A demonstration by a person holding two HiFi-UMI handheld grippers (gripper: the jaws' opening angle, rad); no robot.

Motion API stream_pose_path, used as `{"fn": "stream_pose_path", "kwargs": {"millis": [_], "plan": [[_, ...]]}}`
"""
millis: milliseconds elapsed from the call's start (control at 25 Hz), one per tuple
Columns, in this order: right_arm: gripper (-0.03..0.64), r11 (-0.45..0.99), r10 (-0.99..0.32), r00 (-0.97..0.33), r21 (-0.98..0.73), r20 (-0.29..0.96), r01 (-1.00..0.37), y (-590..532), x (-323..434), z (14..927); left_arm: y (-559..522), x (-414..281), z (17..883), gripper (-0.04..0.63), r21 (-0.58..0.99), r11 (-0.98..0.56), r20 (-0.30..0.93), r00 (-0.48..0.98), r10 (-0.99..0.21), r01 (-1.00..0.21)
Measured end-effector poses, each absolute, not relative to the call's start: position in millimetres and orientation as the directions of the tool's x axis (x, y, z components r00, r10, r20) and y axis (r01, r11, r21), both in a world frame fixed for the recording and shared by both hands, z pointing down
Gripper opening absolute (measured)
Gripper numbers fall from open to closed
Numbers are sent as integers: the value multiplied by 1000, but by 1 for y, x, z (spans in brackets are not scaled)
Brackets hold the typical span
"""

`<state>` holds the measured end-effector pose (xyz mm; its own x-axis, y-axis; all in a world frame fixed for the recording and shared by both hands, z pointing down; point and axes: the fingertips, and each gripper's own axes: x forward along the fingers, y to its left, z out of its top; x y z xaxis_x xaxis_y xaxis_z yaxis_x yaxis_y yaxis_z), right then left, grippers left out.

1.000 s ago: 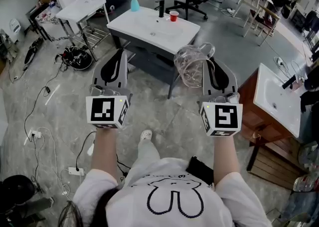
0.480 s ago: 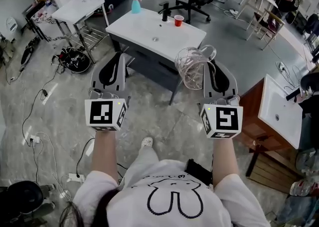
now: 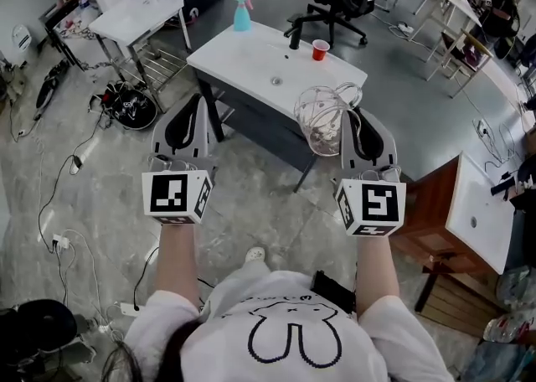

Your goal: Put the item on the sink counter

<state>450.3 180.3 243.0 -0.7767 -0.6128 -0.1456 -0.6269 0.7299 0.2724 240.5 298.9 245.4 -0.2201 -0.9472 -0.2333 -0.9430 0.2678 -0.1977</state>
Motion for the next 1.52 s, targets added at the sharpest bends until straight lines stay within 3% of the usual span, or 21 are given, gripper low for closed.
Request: {"fn": "stream_pose_path", "kwargs": {"millis": [280,1080,1520], "plan": [[43,713,-630,-763,283,-140,-641,156,389,240,270,179,243,11,-182,248,-235,-203,-951,-952],[43,750,-587,-800,290,-122,-595,97,284,248,228,88,248,11,-174,299,-247,-252,-936,-938],[43,768,-593,-800,234,-94,-597,20,185,274,158,-4,265,11,-196,297,-223,-253,-942,-935]]}}
